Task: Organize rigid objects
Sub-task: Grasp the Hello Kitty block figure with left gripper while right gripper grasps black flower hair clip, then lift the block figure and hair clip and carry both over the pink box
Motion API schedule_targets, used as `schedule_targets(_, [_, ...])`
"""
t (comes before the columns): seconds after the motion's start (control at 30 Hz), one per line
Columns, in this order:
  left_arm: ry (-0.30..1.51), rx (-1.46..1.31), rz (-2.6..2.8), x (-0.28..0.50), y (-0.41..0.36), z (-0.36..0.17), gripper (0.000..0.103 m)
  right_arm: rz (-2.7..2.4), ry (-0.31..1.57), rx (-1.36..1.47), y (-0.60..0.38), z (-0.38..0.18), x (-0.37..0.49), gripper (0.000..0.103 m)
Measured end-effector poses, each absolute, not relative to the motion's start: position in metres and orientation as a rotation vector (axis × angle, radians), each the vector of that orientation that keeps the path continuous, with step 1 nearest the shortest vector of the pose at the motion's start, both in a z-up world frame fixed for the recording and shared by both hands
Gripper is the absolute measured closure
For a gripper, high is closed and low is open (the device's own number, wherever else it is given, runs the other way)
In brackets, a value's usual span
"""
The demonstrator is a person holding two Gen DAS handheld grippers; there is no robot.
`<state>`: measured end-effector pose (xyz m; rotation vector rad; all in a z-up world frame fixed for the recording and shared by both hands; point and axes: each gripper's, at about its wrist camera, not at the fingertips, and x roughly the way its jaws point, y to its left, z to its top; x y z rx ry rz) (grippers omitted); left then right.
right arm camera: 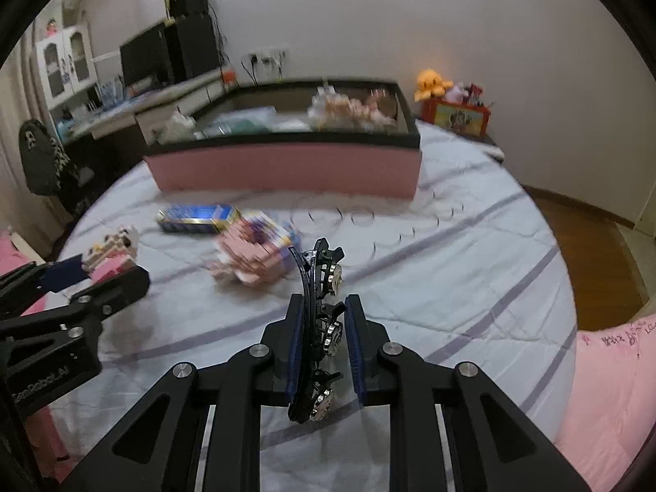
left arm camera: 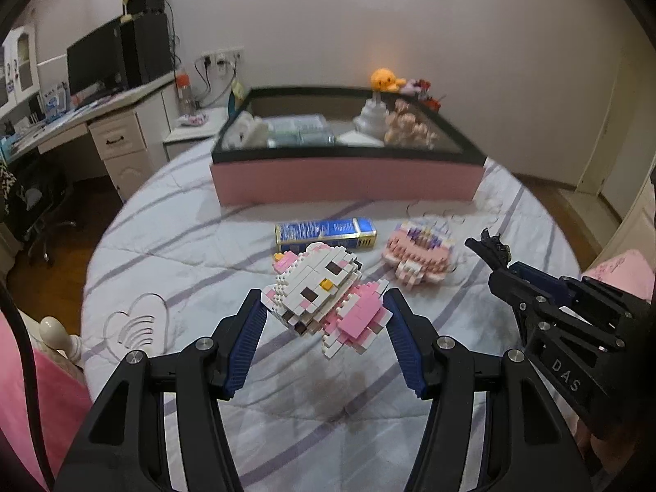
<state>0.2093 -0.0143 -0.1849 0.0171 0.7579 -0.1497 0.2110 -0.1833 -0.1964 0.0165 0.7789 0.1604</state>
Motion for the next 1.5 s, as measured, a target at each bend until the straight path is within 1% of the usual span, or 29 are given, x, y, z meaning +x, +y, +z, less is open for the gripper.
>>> schedule_targets(0.37, [0.496, 0.014, -0.133, 0.153, -0.011, -0.109, 0.043, 0.202, 0.462, -0.001, -0.162, -0.109, 0.149, 0.083])
schedule_targets(0.63, [0.373, 0.031, -0.129, 0.12, -0.011, -0.074, 0.043, 0.201, 0.333, -0.036, -0.145, -0.072, 0.119, 0.083])
schedule_targets(0.9, [0.286, 0.036, -0.104, 0.102, -0.011, -0.057, 0.043, 0.179, 0.26, -0.057, -0.139, -0.052, 0.1, 0.083])
schedule_targets(1.13, [0.254, 0.036, -0.095, 0.104, -0.01, -0.048, 0.043, 0.172, 0.23, -0.063, -0.136, -0.042, 0.101, 0.083])
schedule_targets(1.3, [0.246, 0.045, -0.075, 0.125, -0.011, -0.043, 0.043, 0.175, 0.221, -0.066, -0.133, -0.038, 0.112, 0.083])
schedule_targets(1.5, [0.255, 0.08, -0.042, 0.171, -0.014, -0.041, 0.043, 0.181, 0.22, -0.083, -0.131, -0.039, 0.143, 0.083])
